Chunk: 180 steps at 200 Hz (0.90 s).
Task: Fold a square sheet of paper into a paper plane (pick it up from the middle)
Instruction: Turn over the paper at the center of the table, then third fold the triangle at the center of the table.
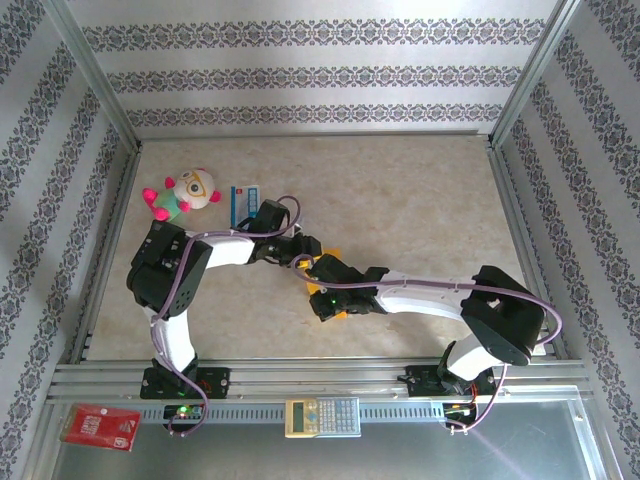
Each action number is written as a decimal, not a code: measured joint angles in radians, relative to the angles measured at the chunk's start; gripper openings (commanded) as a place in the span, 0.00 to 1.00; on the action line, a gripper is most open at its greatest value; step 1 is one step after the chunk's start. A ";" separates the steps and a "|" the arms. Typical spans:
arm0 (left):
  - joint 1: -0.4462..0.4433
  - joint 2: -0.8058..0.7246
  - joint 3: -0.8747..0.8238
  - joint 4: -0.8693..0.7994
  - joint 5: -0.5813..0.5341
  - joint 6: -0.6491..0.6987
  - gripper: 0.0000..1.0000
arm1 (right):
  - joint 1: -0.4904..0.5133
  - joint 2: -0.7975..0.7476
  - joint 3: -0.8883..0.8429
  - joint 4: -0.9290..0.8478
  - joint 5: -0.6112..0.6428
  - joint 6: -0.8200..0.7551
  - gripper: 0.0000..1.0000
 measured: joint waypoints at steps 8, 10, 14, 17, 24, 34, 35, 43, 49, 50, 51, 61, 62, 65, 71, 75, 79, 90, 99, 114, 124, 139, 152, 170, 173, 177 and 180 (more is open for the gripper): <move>0.000 0.010 0.006 -0.010 0.000 0.008 0.37 | -0.003 0.000 -0.002 0.003 -0.004 0.000 0.15; 0.000 0.012 0.007 -0.010 0.000 0.009 0.37 | -0.005 0.000 -0.003 0.005 -0.006 0.000 0.15; 0.000 0.018 0.010 -0.016 0.000 0.013 0.37 | -0.009 0.000 -0.004 0.006 -0.010 0.000 0.16; 0.000 0.022 0.012 -0.019 0.000 0.016 0.37 | -0.009 0.000 -0.005 0.006 -0.011 0.001 0.16; 0.000 0.031 0.016 -0.029 0.000 0.026 0.37 | -0.015 0.000 -0.007 0.010 -0.015 0.000 0.16; 0.000 0.042 0.022 -0.039 0.006 0.035 0.36 | -0.022 0.000 -0.011 0.015 -0.024 0.000 0.16; 0.001 0.042 0.023 -0.040 0.006 0.036 0.36 | -0.022 0.000 -0.011 0.015 -0.025 0.000 0.16; 0.001 0.045 0.028 -0.046 0.004 0.042 0.37 | -0.029 0.000 -0.015 0.019 -0.032 0.000 0.17; 0.000 0.046 0.030 -0.047 0.006 0.047 0.36 | -0.035 0.000 -0.019 0.023 -0.038 0.000 0.18; 0.000 0.047 0.031 -0.048 0.006 0.049 0.36 | -0.036 0.000 -0.019 0.024 -0.038 0.001 0.18; 0.000 0.047 0.031 -0.048 0.006 0.050 0.36 | -0.036 0.000 -0.020 0.024 -0.039 0.000 0.18; 0.000 0.048 0.032 -0.051 0.008 0.055 0.36 | -0.045 0.000 -0.026 0.029 -0.048 0.000 0.19; 0.000 0.048 0.032 -0.051 0.008 0.056 0.36 | -0.045 0.000 -0.026 0.029 -0.048 0.000 0.19; 0.000 0.048 0.033 -0.051 0.008 0.056 0.36 | -0.048 0.000 -0.028 0.031 -0.052 0.000 0.19; 0.000 0.050 0.034 -0.054 0.008 0.058 0.36 | -0.051 -0.001 -0.031 0.036 -0.057 0.000 0.19; 0.000 0.050 0.035 -0.055 0.008 0.060 0.36 | -0.055 -0.002 -0.034 0.039 -0.062 0.000 0.19; 0.000 0.051 0.036 -0.056 0.008 0.060 0.36 | -0.055 -0.003 -0.035 0.041 -0.063 0.000 0.19; 0.000 0.051 0.037 -0.058 0.011 0.061 0.36 | -0.060 -0.004 -0.039 0.045 -0.071 0.000 0.20; 0.000 0.052 0.038 -0.058 0.011 0.061 0.36 | -0.063 -0.004 -0.040 0.049 -0.076 0.000 0.20; 0.000 0.052 0.038 -0.058 0.011 0.064 0.36 | -0.068 -0.006 -0.043 0.055 -0.086 0.000 0.20; 0.000 0.053 0.038 -0.058 0.011 0.065 0.35 | -0.072 -0.007 -0.044 0.058 -0.090 0.000 0.20; 0.000 0.053 0.038 -0.059 0.011 0.069 0.35 | -0.079 -0.007 -0.044 0.063 -0.095 0.000 0.16; 0.000 0.053 0.038 -0.061 0.011 0.075 0.35 | -0.087 -0.008 -0.047 0.070 -0.103 0.002 0.14; 0.000 0.055 0.038 -0.062 0.011 0.080 0.35 | -0.103 -0.010 -0.055 0.078 -0.116 0.004 0.12; 0.000 0.055 0.039 -0.062 0.011 0.081 0.34 | -0.108 -0.010 -0.056 0.079 -0.118 0.004 0.12; 0.000 0.055 0.039 -0.063 0.011 0.082 0.34 | -0.112 -0.010 -0.056 0.079 -0.121 0.004 0.12; 0.000 0.056 0.040 -0.064 0.011 0.083 0.35 | -0.117 -0.010 -0.057 0.081 -0.125 0.004 0.12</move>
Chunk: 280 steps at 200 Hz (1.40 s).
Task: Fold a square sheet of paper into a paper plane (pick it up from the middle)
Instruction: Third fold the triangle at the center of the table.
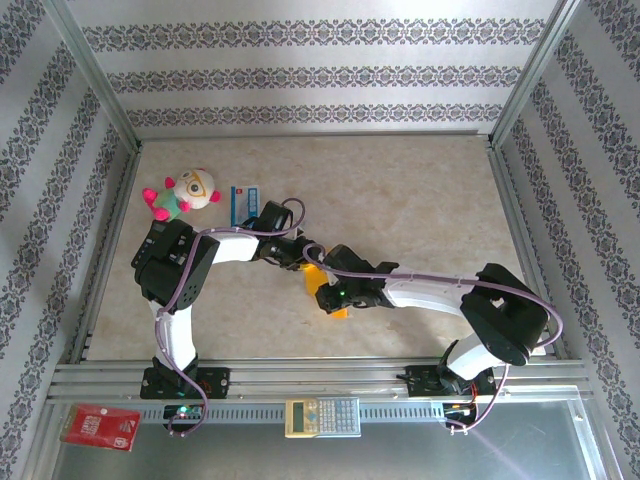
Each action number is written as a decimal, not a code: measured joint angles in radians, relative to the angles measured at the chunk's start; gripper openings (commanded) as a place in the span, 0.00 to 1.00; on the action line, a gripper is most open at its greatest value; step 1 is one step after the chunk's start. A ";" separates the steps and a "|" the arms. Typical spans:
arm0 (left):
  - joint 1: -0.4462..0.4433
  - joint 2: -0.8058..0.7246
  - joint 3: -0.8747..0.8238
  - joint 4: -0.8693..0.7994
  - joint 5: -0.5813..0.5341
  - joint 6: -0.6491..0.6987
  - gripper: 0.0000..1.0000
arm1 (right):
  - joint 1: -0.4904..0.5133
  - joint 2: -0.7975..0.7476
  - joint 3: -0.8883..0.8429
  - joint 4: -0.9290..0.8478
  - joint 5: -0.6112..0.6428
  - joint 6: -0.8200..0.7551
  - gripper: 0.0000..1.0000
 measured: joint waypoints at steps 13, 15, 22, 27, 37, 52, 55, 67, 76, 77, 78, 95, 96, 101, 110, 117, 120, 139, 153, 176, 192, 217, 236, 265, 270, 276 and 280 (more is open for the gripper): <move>0.000 0.002 0.005 -0.008 0.003 0.004 0.34 | -0.018 0.000 0.000 0.006 -0.013 0.000 0.12; 0.000 0.003 0.005 -0.009 0.003 0.004 0.34 | -0.021 0.000 0.000 0.008 -0.017 0.000 0.12; 0.000 0.003 0.008 -0.013 0.003 0.007 0.34 | -0.032 0.000 0.000 0.013 -0.025 0.001 0.12; 0.000 0.004 0.009 -0.015 0.003 0.010 0.34 | -0.039 0.000 0.000 0.015 -0.032 0.002 0.12; 0.001 0.005 0.012 -0.020 0.004 0.014 0.34 | -0.056 0.000 0.000 0.022 -0.047 0.003 0.12; 0.001 0.007 0.015 -0.026 0.006 0.020 0.34 | -0.081 0.000 0.000 0.028 -0.070 0.003 0.12; 0.001 0.007 0.015 -0.027 0.006 0.022 0.34 | -0.086 0.000 0.000 0.028 -0.074 0.003 0.12; 0.001 0.007 0.016 -0.028 0.007 0.023 0.34 | -0.103 0.000 -0.001 0.031 -0.089 0.003 0.12; 0.001 0.008 0.016 -0.028 0.007 0.024 0.34 | -0.114 0.000 -0.002 0.034 -0.100 0.003 0.12; 0.001 0.008 0.016 -0.028 0.007 0.024 0.34 | -0.115 0.001 -0.002 0.035 -0.102 0.003 0.12; 0.001 0.008 0.016 -0.028 0.007 0.024 0.34 | -0.116 0.001 -0.002 0.035 -0.102 0.003 0.12; 0.001 0.009 0.018 -0.031 0.008 0.025 0.34 | -0.134 0.001 -0.007 0.042 -0.122 0.003 0.12; 0.001 0.009 0.018 -0.031 0.007 0.025 0.34 | -0.134 0.001 -0.008 0.042 -0.122 0.003 0.12; 0.001 0.009 0.019 -0.032 0.008 0.025 0.34 | -0.139 0.003 -0.008 0.042 -0.128 0.003 0.12; 0.001 0.009 0.019 -0.032 0.008 0.026 0.34 | -0.147 0.008 -0.010 0.046 -0.136 0.003 0.12; 0.001 0.009 0.019 -0.033 0.008 0.026 0.34 | -0.154 0.013 -0.011 0.049 -0.141 0.003 0.12; 0.001 0.009 0.019 -0.033 0.008 0.026 0.34 | -0.156 0.016 -0.011 0.049 -0.144 0.003 0.12; 0.001 0.009 0.019 -0.033 0.007 0.026 0.34 | -0.172 0.034 -0.013 0.052 -0.154 0.003 0.12; 0.001 0.009 0.019 -0.034 0.007 0.026 0.34 | -0.174 0.046 -0.013 0.055 -0.158 0.003 0.11; 0.001 0.010 0.021 -0.035 0.007 0.026 0.34 | -0.187 0.052 -0.014 0.056 -0.166 0.003 0.11; 0.001 0.010 0.021 -0.035 0.007 0.026 0.34 | -0.193 0.055 -0.014 0.061 -0.171 0.003 0.11; 0.001 0.010 0.021 -0.036 0.007 0.026 0.34 | -0.200 0.061 -0.014 0.065 -0.174 0.003 0.11; 0.001 0.010 0.021 -0.036 0.007 0.026 0.34 | -0.206 0.068 -0.016 0.071 -0.174 0.003 0.11; 0.001 0.010 0.021 -0.036 0.008 0.027 0.34 | -0.206 0.077 -0.021 0.072 -0.175 0.002 0.11; 0.001 0.010 0.021 -0.036 0.008 0.026 0.34 | -0.206 0.079 -0.021 0.072 -0.176 0.002 0.11; 0.001 0.010 0.021 -0.036 0.008 0.027 0.34 | -0.206 0.082 -0.021 0.074 -0.176 0.002 0.11; 0.001 0.010 0.021 -0.036 0.008 0.027 0.34 | -0.206 0.084 -0.021 0.075 -0.176 0.002 0.11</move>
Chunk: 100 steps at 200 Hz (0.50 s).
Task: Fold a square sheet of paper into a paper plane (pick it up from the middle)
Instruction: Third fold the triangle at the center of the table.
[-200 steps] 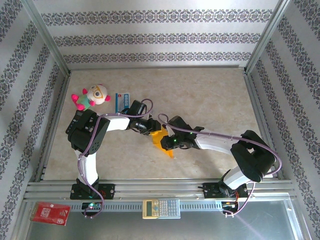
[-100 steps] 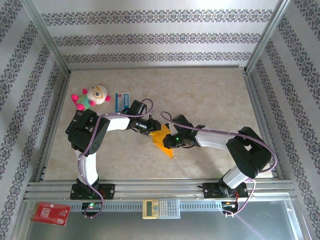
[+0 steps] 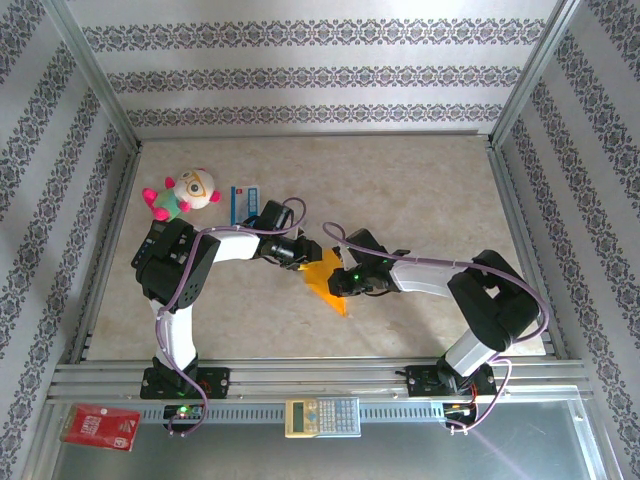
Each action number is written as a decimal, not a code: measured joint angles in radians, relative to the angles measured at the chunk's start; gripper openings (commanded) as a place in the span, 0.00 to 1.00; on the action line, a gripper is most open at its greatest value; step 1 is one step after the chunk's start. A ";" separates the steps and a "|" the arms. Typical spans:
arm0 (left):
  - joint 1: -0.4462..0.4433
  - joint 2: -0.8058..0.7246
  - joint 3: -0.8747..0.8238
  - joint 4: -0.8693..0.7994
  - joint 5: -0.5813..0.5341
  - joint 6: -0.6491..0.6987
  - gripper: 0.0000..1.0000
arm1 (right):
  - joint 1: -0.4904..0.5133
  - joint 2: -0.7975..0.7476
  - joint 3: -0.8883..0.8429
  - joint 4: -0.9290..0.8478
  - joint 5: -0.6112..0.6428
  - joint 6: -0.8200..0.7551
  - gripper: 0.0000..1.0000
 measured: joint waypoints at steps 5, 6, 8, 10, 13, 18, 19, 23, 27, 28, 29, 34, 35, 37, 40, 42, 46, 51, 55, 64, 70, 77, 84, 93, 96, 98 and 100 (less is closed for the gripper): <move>0.000 0.000 0.000 0.000 0.000 0.000 0.34 | 0.000 0.002 0.000 0.000 0.000 0.000 0.11; 0.000 0.000 0.000 0.000 0.000 0.000 0.34 | 0.000 0.003 0.000 0.001 0.000 0.000 0.11; 0.000 0.000 0.000 0.000 0.000 0.000 0.34 | 0.000 0.003 0.000 0.001 0.000 0.000 0.11; 0.000 0.000 0.000 0.000 0.000 0.000 0.34 | 0.000 0.005 0.000 0.001 0.000 0.000 0.11; 0.000 0.000 0.000 0.000 0.000 0.000 0.34 | 0.000 0.006 0.000 0.002 0.000 0.000 0.11; 0.000 0.000 0.000 0.000 0.000 0.000 0.34 | 0.000 0.008 0.000 0.003 0.000 0.000 0.11; 0.000 0.000 0.000 0.000 0.000 0.000 0.34 | 0.000 0.009 0.000 0.003 0.000 0.000 0.11; 0.000 0.000 0.000 0.000 0.000 0.000 0.34 | 0.000 0.011 0.000 0.003 0.000 0.000 0.11; 0.000 0.000 0.000 0.000 0.000 0.000 0.34 | 0.000 0.012 0.000 0.003 0.000 0.000 0.11; 0.000 0.000 0.000 0.000 0.000 0.000 0.34 | 0.000 0.012 0.000 0.003 0.000 0.000 0.11; 0.000 0.000 0.000 0.000 0.000 0.000 0.34 | 0.000 0.013 0.000 0.003 -0.001 0.000 0.11; 0.000 0.000 0.000 0.000 0.000 0.000 0.34 | 0.000 0.013 0.000 0.003 0.000 -0.001 0.11; 0.000 0.000 0.000 0.000 0.000 0.000 0.34 | 0.000 0.013 0.000 0.003 0.000 -0.001 0.11; 0.000 0.000 0.000 0.000 0.000 0.000 0.34 | 0.000 0.013 0.000 0.003 0.000 -0.001 0.11; 0.000 0.000 0.000 0.000 0.000 0.000 0.34 | 0.000 0.014 0.000 0.003 0.000 -0.001 0.11; 0.000 0.000 0.000 0.000 0.000 0.000 0.34 | 0.000 0.014 0.000 0.003 0.000 -0.002 0.11; 0.000 0.000 0.000 0.000 0.000 0.000 0.34 | 0.000 0.014 0.000 0.004 0.000 -0.002 0.11; 0.000 0.001 0.000 0.000 0.000 0.000 0.34 | -0.002 0.014 0.000 0.003 0.000 -0.003 0.11; 0.000 0.001 0.001 0.000 0.001 0.000 0.34 | -0.003 0.014 0.000 0.003 -0.001 -0.003 0.11; 0.000 0.002 0.002 -0.002 0.002 0.000 0.34 | -0.007 0.015 0.000 0.003 0.000 -0.003 0.11; 0.000 0.002 0.002 -0.002 0.003 0.000 0.34 | -0.008 0.016 0.000 0.003 0.000 -0.003 0.11; 0.000 0.002 0.003 -0.003 0.003 0.000 0.34 | -0.013 0.016 0.000 0.003 -0.001 -0.004 0.11; 0.001 0.002 0.003 -0.003 0.004 0.000 0.34 | -0.013 0.017 0.000 0.003 0.000 -0.004 0.11; 0.001 0.003 0.003 -0.003 0.004 0.000 0.34 | -0.013 0.017 0.000 0.003 0.000 -0.004 0.11; 0.001 0.003 0.003 -0.003 0.005 0.000 0.34 | -0.013 0.017 0.000 0.003 0.000 -0.004 0.11; 0.001 0.003 0.003 -0.003 0.005 0.000 0.34 | -0.013 0.017 0.000 0.003 0.000 -0.004 0.11; 0.001 0.003 0.003 -0.003 0.005 0.000 0.34 | -0.013 0.017 0.000 0.003 0.000 -0.004 0.12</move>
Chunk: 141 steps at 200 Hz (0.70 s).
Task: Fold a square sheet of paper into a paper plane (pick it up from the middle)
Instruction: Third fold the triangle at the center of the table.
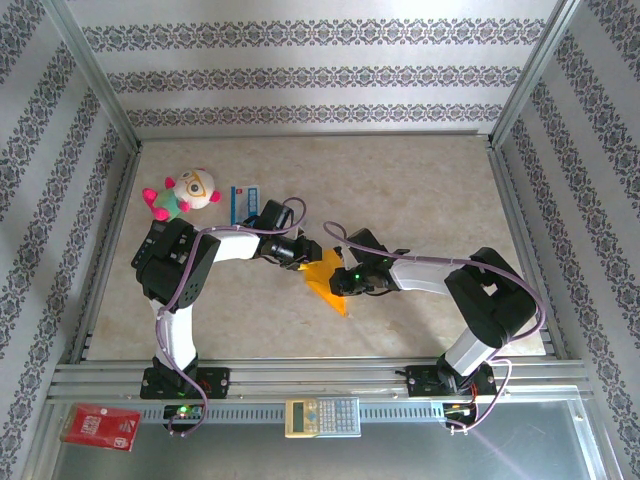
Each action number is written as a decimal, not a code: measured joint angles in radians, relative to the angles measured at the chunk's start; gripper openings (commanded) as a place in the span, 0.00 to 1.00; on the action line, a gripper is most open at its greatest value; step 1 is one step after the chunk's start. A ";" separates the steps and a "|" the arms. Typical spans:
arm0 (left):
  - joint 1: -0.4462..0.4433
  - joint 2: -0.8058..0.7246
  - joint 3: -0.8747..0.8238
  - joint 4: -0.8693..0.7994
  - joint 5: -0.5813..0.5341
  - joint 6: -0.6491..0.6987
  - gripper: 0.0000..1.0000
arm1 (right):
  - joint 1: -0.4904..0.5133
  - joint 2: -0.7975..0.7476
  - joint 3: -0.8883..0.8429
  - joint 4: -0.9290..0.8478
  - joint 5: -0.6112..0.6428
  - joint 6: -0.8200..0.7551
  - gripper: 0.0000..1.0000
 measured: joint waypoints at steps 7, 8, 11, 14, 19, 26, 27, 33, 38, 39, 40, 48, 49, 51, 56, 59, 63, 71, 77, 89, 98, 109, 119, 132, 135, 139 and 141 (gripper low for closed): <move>0.000 0.000 0.000 0.000 0.001 0.000 0.34 | 0.000 0.000 0.000 0.000 0.000 -0.002 0.11; 0.000 0.000 0.000 0.000 0.001 0.000 0.34 | 0.000 0.000 0.000 0.000 0.000 -0.002 0.11; 0.000 0.000 0.000 0.000 0.002 0.000 0.34 | 0.000 0.000 0.000 0.000 0.000 -0.003 0.11; 0.000 0.000 0.000 0.000 0.002 0.001 0.34 | 0.000 0.000 0.000 0.000 0.000 -0.004 0.11; 0.000 0.000 0.000 0.000 0.002 0.003 0.34 | 0.000 0.000 0.000 0.000 0.000 -0.006 0.11; 0.000 0.000 0.000 0.000 0.002 0.003 0.34 | 0.000 0.000 0.000 0.000 0.000 -0.008 0.11; 0.000 0.000 0.000 0.000 0.002 0.003 0.34 | 0.000 0.000 0.000 0.000 0.000 -0.008 0.12; 0.000 0.000 0.000 0.000 0.002 0.003 0.34 | 0.000 0.001 0.000 0.000 0.000 -0.011 0.11; 0.000 0.000 0.000 0.000 0.002 0.003 0.34 | 0.000 0.001 0.000 0.000 0.000 -0.012 0.12; 0.000 0.000 0.000 0.000 0.002 0.003 0.34 | 0.000 0.001 0.000 0.000 0.000 -0.012 0.12; 0.000 0.000 0.000 0.000 0.002 0.003 0.34 | 0.000 0.001 0.000 0.000 0.000 -0.012 0.11; 0.000 0.000 0.000 0.000 0.002 0.003 0.34 | 0.000 0.001 0.000 0.000 0.000 -0.016 0.11; 0.000 0.000 0.000 0.000 0.002 0.003 0.34 | 0.000 0.001 0.000 0.000 0.000 -0.016 0.11; 0.000 0.000 0.000 0.000 0.002 0.003 0.34 | 0.000 0.001 0.000 0.000 0.000 -0.017 0.11; 0.000 0.000 0.000 0.000 0.002 0.003 0.34 | 0.000 0.001 0.000 0.000 0.000 -0.018 0.11; 0.000 0.000 0.000 0.000 0.002 0.003 0.34 | 0.000 0.001 0.000 0.000 0.000 -0.018 0.11; 0.000 0.000 0.000 0.000 0.002 0.003 0.34 | 0.000 0.002 0.000 0.000 0.000 -0.019 0.11; 0.000 0.000 0.000 0.000 0.002 0.003 0.34 | 0.000 0.003 0.000 0.000 0.000 -0.019 0.11; 0.000 0.001 0.000 0.000 0.002 0.003 0.34 | -0.002 0.004 0.000 0.000 -0.001 -0.022 0.11; 0.000 0.001 0.000 0.000 0.002 0.003 0.34 | -0.006 0.006 0.002 0.000 -0.005 -0.023 0.11; 0.000 0.001 0.000 0.000 0.002 0.003 0.34 | -0.006 0.007 0.002 0.000 -0.007 -0.023 0.11; 0.000 0.001 0.000 0.000 0.002 0.003 0.34 | -0.006 0.007 0.002 0.000 -0.008 -0.026 0.11; 0.000 0.001 0.000 0.000 0.002 0.003 0.34 | -0.006 0.007 0.002 0.000 -0.008 -0.026 0.11; 0.000 0.001 0.000 0.000 0.002 0.003 0.34 | -0.006 0.007 0.002 0.000 -0.008 -0.026 0.11; 0.000 0.001 0.000 0.000 0.002 0.003 0.34 | -0.006 0.007 0.003 0.000 -0.008 -0.026 0.11; 0.000 0.001 0.000 0.000 0.002 0.003 0.34 | -0.006 0.008 0.003 -0.001 -0.008 -0.026 0.12; 0.000 0.001 0.000 0.000 0.002 0.003 0.34 | -0.006 0.008 0.003 -0.001 -0.008 -0.026 0.11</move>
